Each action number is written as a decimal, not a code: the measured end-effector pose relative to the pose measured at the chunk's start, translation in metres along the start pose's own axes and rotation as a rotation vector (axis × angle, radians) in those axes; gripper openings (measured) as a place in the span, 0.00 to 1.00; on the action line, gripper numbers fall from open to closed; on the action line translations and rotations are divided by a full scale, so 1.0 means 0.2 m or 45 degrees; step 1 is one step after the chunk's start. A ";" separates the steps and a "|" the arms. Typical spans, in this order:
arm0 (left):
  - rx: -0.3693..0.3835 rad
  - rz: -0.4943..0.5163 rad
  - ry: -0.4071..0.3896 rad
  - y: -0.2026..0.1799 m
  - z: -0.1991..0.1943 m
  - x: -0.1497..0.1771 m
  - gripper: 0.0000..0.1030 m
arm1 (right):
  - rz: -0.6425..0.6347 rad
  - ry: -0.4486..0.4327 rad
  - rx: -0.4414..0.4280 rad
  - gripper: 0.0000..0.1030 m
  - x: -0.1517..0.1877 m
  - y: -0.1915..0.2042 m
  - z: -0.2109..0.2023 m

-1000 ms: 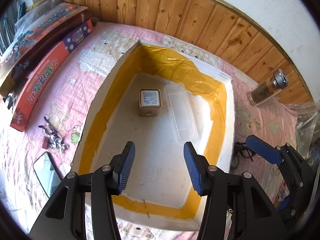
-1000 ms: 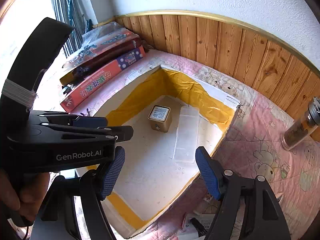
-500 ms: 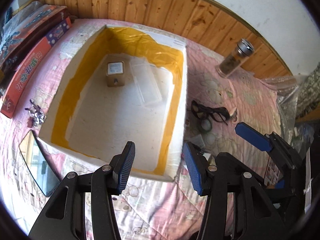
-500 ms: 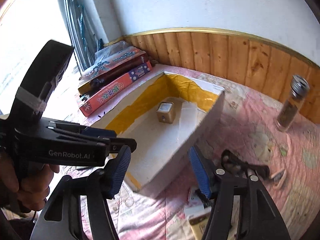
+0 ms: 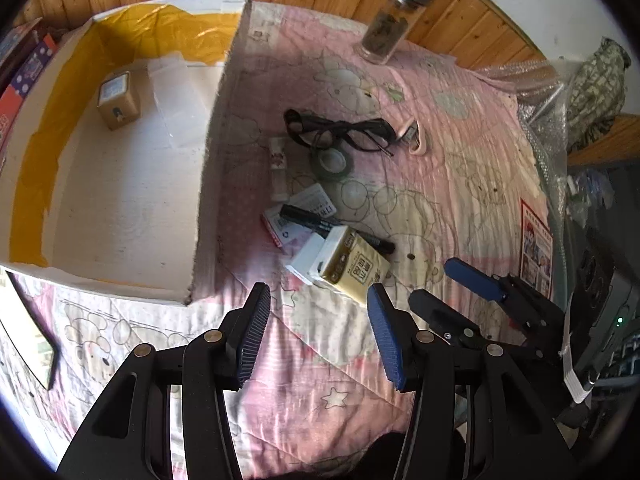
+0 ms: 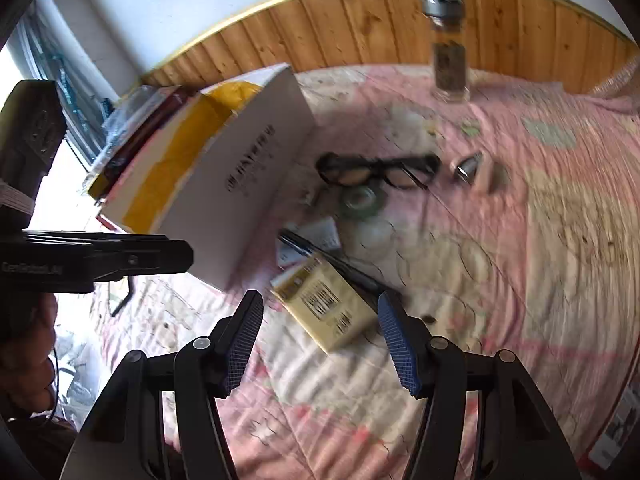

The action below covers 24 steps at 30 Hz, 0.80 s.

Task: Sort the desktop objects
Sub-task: 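Return to the bedspread and grasp the gold drink carton with the right tool, then grasp the white charger plug with the left tool while the right tool lifts the carton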

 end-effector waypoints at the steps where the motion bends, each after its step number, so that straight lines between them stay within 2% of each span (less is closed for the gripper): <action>1: -0.002 0.000 0.013 -0.01 0.02 0.01 0.52 | 0.002 0.012 0.008 0.59 0.02 -0.01 0.02; 4: -0.006 0.004 0.046 -0.02 0.06 0.03 0.52 | -0.059 0.055 0.005 0.60 0.07 0.01 0.09; 7: -0.020 0.003 0.060 -0.01 0.07 0.05 0.52 | -0.200 0.065 0.034 0.70 0.09 0.08 0.18; 12: -0.049 0.000 0.078 0.01 0.11 0.04 0.52 | -0.402 -0.018 0.105 0.73 0.08 0.17 0.36; 13: -0.056 0.000 0.086 0.01 0.12 0.04 0.52 | -0.418 -0.024 0.106 0.68 0.08 0.18 0.38; 14: -0.062 0.003 0.096 0.01 0.14 0.05 0.52 | -0.427 -0.006 0.104 0.55 0.08 0.17 0.41; 16: -0.073 0.009 0.123 0.01 0.19 0.05 0.52 | -0.366 0.033 0.114 0.52 0.07 0.11 0.41; 20: -0.107 0.041 0.151 0.01 0.30 0.03 0.52 | -0.194 0.080 0.121 0.51 0.11 -0.10 0.31; 24: -0.171 0.099 0.166 0.03 0.45 -0.02 0.52 | -0.045 0.158 0.175 0.52 0.21 -0.30 0.27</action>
Point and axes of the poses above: each gripper's, at about its wrist camera, not at the fingertips, and z roughly the way its jaws point, y to its left, x to its underside, the point moved 2 cm from there along z, roughly the way its jaws point, and after that the axes turned 15 degrees about x, right-handed, at the moved point
